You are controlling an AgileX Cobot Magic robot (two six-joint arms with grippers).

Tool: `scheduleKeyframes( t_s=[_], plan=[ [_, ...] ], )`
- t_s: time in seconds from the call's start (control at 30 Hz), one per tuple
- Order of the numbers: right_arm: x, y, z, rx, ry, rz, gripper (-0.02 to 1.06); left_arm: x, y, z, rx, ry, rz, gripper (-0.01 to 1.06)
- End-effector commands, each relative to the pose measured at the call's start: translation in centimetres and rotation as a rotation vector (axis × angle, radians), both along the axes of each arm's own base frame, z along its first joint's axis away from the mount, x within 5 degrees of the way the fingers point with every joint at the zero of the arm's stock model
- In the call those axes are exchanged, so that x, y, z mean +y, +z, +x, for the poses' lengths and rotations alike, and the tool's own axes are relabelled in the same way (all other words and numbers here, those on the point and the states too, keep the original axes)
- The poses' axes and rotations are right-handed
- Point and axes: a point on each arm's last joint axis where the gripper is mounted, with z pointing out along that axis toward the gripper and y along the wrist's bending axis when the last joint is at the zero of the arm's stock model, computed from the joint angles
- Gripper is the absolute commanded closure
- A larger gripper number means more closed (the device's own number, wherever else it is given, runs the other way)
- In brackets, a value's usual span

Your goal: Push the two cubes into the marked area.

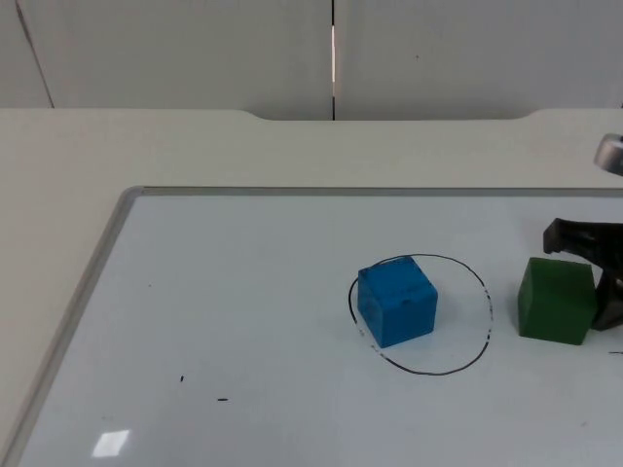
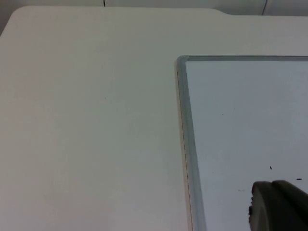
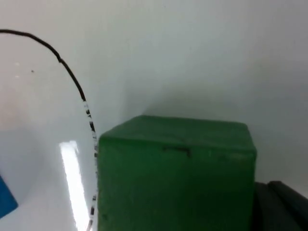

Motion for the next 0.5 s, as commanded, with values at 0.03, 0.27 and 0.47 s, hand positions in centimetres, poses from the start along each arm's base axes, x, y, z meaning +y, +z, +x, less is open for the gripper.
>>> scheduleKeyframes(
  t_s=[0.03,0.27,0.47],
  plan=[
    [0.4,0.0,-0.1,0.009,0.014,0.001,1.04,0.0,0.0,0.1,-0.010,0.001,-0.005,1.05],
    [0.8,0.1,0.3,-0.044,-0.007,0.014,1.04,0.0,0.0,0.1,-0.010,0.001,-0.005,1.05],
    [1.3,-1.3,-0.1,0.016,0.011,0.005,1.04,0.0,0.0,0.1,-0.010,0.001,-0.005,1.05]
  ],
)
